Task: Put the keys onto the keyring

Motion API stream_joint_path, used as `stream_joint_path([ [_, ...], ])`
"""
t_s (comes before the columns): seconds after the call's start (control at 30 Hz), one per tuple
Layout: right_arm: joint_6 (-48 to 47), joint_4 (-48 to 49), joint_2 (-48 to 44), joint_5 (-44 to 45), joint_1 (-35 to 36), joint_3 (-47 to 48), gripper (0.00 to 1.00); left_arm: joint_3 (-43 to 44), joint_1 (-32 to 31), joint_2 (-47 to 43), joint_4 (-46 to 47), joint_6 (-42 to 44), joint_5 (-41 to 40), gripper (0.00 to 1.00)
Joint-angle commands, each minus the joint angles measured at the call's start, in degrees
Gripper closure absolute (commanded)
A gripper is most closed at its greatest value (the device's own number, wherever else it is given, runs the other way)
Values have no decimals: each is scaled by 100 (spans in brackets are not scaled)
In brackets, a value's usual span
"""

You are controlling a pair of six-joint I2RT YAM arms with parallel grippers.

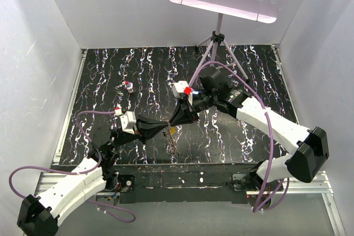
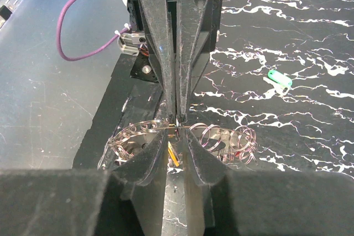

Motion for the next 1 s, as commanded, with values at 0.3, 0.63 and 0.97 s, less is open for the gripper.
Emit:
stream_joint_path([
  [0.3, 169, 294, 32, -47, 92, 190, 77, -9, -20, -137, 339, -37, -88, 100],
  [0.63, 240, 347, 58, -73, 135, 225, 93, -26, -20, -111, 401, -81, -106, 100],
  [0.97, -233, -407, 32, 190, 153, 479, 99, -18, -20, -146, 252, -309, -167, 95],
])
